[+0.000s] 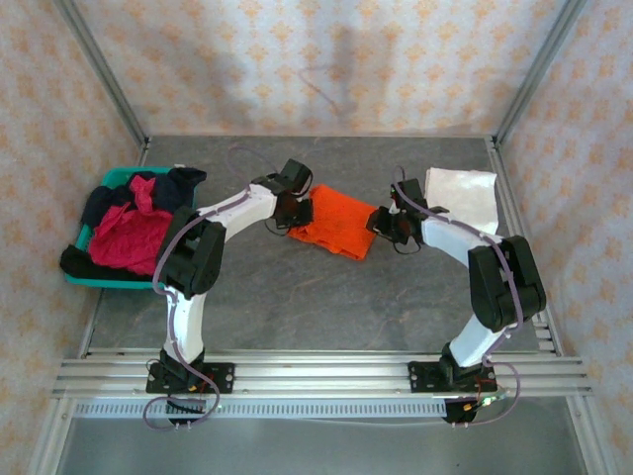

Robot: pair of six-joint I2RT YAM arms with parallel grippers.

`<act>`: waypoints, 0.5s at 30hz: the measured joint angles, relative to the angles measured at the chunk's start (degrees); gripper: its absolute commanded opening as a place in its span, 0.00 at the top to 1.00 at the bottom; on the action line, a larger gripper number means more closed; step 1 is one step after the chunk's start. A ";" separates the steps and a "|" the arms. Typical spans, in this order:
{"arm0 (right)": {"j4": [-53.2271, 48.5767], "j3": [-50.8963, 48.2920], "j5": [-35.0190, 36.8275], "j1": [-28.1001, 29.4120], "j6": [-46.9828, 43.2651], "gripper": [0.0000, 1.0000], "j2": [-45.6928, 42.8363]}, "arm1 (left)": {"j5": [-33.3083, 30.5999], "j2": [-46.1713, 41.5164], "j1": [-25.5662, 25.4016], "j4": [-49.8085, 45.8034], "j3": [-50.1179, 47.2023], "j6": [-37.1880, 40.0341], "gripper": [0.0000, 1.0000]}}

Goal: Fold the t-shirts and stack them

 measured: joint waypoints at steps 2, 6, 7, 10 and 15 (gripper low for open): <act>-0.52 2.36 -0.31 0.00 -1.49 0.58 0.28 | -0.26 0.35 0.15 -0.09 -0.33 0.00 1.00; -1.90 11.45 -2.32 -0.04 -8.22 0.38 5.03 | -1.05 1.22 0.42 0.22 -1.09 0.00 0.95; -2.54 14.82 -2.78 -0.07 -10.62 0.36 7.39 | -1.16 1.36 0.42 0.24 -1.38 0.00 0.93; -4.13 22.56 -3.85 -0.13 -16.79 0.35 14.40 | -1.36 1.64 0.42 0.83 -1.97 -0.07 0.85; -8.02 28.61 -7.52 -0.15 -22.73 0.48 23.43 | -2.16 1.64 0.70 1.73 -2.34 -0.13 0.71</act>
